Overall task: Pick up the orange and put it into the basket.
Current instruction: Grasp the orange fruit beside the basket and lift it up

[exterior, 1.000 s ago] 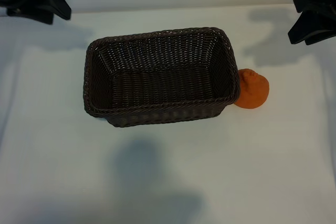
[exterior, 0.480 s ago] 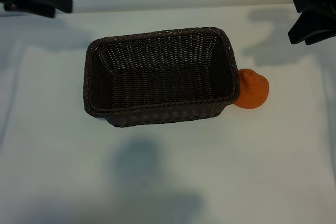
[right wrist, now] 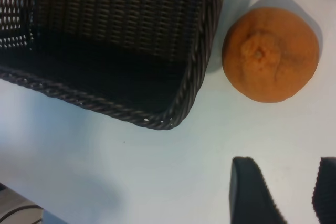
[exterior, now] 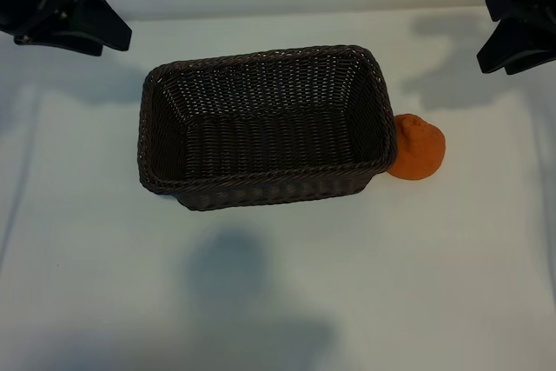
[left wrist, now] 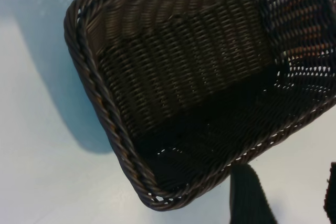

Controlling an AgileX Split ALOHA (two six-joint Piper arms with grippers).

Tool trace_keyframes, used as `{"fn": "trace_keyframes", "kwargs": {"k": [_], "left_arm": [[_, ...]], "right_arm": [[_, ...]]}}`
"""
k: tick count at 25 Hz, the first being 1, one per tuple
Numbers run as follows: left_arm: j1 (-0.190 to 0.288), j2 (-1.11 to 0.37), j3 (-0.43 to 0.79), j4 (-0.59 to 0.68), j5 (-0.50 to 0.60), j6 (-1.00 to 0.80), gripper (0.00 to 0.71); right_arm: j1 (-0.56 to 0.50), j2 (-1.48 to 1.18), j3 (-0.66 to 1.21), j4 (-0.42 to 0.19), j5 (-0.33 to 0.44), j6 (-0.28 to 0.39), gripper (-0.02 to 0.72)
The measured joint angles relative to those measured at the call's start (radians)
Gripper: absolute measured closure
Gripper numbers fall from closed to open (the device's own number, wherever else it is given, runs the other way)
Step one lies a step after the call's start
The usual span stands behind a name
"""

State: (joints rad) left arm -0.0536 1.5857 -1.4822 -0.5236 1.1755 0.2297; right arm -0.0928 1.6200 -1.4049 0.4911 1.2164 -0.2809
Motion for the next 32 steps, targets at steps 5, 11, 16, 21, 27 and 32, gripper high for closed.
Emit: {"fn": "trace_keyframes", "kwargs": {"k": [5,11,16,21,27,32], "left_arm": [[0.000,-0.007,0.001,-0.001,0.000,0.000,0.304],[0.000,-0.007,0.026,-0.001,0.000,0.000,0.304],[0.000,-0.007,0.060,0.003,0.000,0.001,0.304],[0.000,-0.007,0.060,0.003,0.000,0.014,0.304],[0.000,-0.007,0.060,0.003,0.000,0.021,0.304],[0.000,-0.007,0.060,0.003,0.000,0.027,0.304]], "right_arm": [[0.000,0.000,0.000,0.000,0.000,-0.009,0.379],[0.000,0.000,0.000,-0.001,0.000,-0.010,0.379],[0.000,0.000,0.000,-0.001,0.000,-0.012,0.379],[0.000,0.000,0.000,-0.001,0.000,-0.013,0.379],[0.000,0.000,0.000,-0.001,0.000,-0.015,0.379],[0.000,0.000,0.000,-0.001,-0.011,-0.025,0.379]]}}
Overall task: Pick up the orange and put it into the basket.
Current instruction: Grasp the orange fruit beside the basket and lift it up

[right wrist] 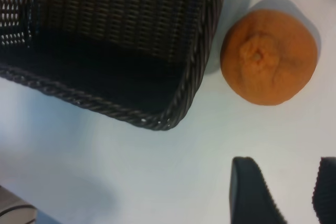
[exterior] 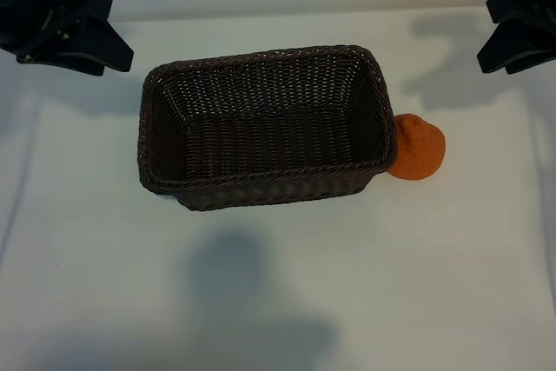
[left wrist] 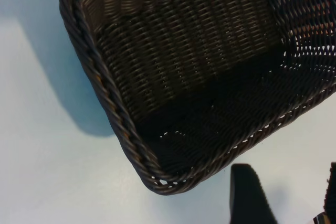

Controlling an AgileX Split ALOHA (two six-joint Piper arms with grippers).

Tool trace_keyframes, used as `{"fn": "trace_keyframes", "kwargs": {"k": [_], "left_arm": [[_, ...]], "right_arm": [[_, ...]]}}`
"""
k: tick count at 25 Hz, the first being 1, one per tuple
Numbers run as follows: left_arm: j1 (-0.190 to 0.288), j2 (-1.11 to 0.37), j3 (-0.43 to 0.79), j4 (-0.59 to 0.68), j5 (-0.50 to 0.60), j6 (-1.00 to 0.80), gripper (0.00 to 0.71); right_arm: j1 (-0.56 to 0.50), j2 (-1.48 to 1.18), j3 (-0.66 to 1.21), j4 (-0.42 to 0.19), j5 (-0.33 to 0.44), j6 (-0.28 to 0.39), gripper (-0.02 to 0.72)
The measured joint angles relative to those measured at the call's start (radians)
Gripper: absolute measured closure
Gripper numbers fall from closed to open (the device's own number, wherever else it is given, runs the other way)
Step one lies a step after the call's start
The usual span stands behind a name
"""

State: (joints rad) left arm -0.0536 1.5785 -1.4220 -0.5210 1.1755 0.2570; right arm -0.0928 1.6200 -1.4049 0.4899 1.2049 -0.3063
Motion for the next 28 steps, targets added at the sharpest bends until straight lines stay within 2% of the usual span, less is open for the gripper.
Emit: {"fn": "trace_keyframes", "kwargs": {"k": [5,11,14,28], "left_arm": [[0.000,0.000,0.000,0.000,0.000,0.003,0.304],[0.000,0.000,0.000,0.000,0.000,0.014,0.304],[0.000,0.000,0.000,0.000,0.000,0.015,0.304],[0.000,0.000,0.000,0.000,0.000,0.020,0.304]], "right_arm": [[0.000,0.000,0.000,-0.004,-0.027,-0.026,0.351],[0.000,0.000,0.000,-0.097,-0.037,-0.033,0.201],[0.000,0.000,0.000,-0.119,-0.049,-0.023,0.144],[0.000,0.156,0.000,-0.096,-0.058,-0.019,0.125]]}}
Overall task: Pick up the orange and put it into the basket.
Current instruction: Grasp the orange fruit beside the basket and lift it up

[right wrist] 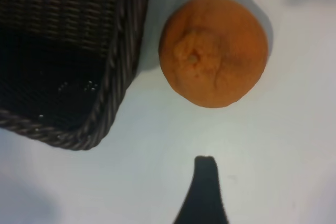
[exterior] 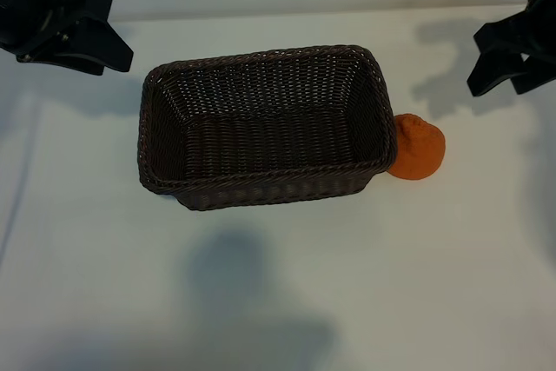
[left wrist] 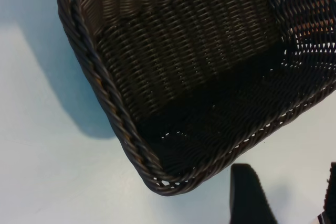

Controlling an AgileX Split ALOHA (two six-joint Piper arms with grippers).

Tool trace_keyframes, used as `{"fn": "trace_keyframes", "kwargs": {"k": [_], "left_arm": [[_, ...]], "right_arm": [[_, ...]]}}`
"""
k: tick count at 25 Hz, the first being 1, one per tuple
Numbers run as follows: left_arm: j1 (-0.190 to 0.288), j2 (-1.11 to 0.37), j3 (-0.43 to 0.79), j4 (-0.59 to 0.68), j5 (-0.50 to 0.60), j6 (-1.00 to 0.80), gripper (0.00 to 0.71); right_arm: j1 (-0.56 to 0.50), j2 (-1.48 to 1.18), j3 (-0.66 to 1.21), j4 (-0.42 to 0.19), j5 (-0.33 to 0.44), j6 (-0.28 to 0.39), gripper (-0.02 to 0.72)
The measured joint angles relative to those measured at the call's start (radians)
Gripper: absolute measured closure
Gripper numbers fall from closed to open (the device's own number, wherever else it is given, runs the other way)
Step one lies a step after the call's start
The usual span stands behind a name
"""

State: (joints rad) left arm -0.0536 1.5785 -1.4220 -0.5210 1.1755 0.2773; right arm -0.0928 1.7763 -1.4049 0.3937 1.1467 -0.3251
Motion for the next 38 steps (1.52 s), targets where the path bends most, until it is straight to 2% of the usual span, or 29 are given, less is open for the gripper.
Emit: {"fn": "trace_keyframes", "kwargs": {"k": [4,11,17,24,27,31,38], "left_arm": [[0.000,0.000,0.000,0.000,0.000,0.000,0.304],[0.000,0.000,0.000,0.000,0.000,0.000,0.304],[0.000,0.000,0.000,0.001,0.000,0.001,0.304],[0.000,0.000,0.000,0.001,0.000,0.027,0.304],[0.000,0.000,0.000,0.001,0.000,0.029,0.304],[0.000,0.000,0.000,0.001,0.000,0.029,0.304],[0.000,0.000,0.000,0.001,0.000,0.030,0.304]], "right_arm": [[0.000,0.046,0.000,0.045,-0.012,-0.045,0.125],[0.000,0.076,0.000,0.164,-0.030,-0.233,0.125],[0.000,0.077,0.021,0.210,-0.057,-0.335,0.125],[0.000,0.081,0.169,0.238,-0.205,-0.436,0.124],[0.000,0.081,0.197,0.279,-0.236,-0.490,0.124],[0.000,0.081,0.199,0.346,-0.245,-0.532,0.124],[0.002,0.081,0.199,0.357,-0.259,-0.538,0.133]]}}
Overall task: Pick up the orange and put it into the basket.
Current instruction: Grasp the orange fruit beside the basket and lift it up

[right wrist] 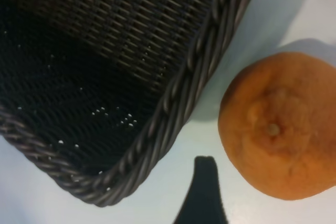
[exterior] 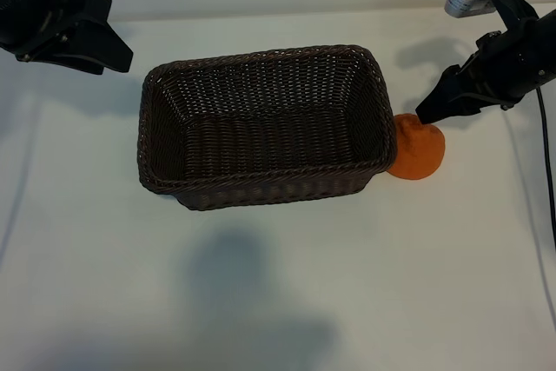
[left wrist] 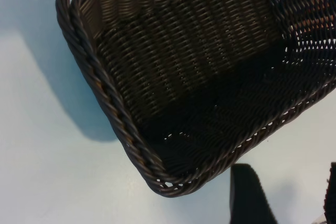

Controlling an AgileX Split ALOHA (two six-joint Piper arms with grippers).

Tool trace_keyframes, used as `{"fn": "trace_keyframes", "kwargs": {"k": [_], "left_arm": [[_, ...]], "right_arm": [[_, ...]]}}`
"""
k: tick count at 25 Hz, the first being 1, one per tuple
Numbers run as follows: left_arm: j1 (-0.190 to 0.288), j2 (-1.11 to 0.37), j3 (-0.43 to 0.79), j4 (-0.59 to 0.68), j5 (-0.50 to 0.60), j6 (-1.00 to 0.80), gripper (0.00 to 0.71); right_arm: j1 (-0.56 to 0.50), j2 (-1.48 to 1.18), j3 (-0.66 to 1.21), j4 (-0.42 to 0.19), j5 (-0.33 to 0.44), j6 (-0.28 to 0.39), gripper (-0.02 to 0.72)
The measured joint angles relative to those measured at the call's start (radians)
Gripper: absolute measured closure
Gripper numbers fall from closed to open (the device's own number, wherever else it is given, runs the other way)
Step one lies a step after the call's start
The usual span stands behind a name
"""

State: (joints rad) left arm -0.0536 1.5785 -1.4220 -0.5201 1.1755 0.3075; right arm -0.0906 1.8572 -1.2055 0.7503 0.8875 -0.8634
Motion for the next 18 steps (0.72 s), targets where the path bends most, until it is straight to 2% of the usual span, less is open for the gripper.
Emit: {"fn": "trace_keyframes", "kwargs": {"k": [4,11,18], "left_arm": [[0.000,0.000,0.000,0.000,0.000,0.000,0.304],[0.000,0.000,0.000,0.000,0.000,0.000,0.304],[0.000,0.000,0.000,0.000,0.000,0.001,0.305]], "right_arm": [[0.019,0.009,0.001,-0.003,-0.022,-0.001,0.143],[0.044,0.080,0.001,-0.048,-0.063,0.003,0.145],[0.044,0.135,0.001,-0.052,-0.072,0.010,0.146]]}}
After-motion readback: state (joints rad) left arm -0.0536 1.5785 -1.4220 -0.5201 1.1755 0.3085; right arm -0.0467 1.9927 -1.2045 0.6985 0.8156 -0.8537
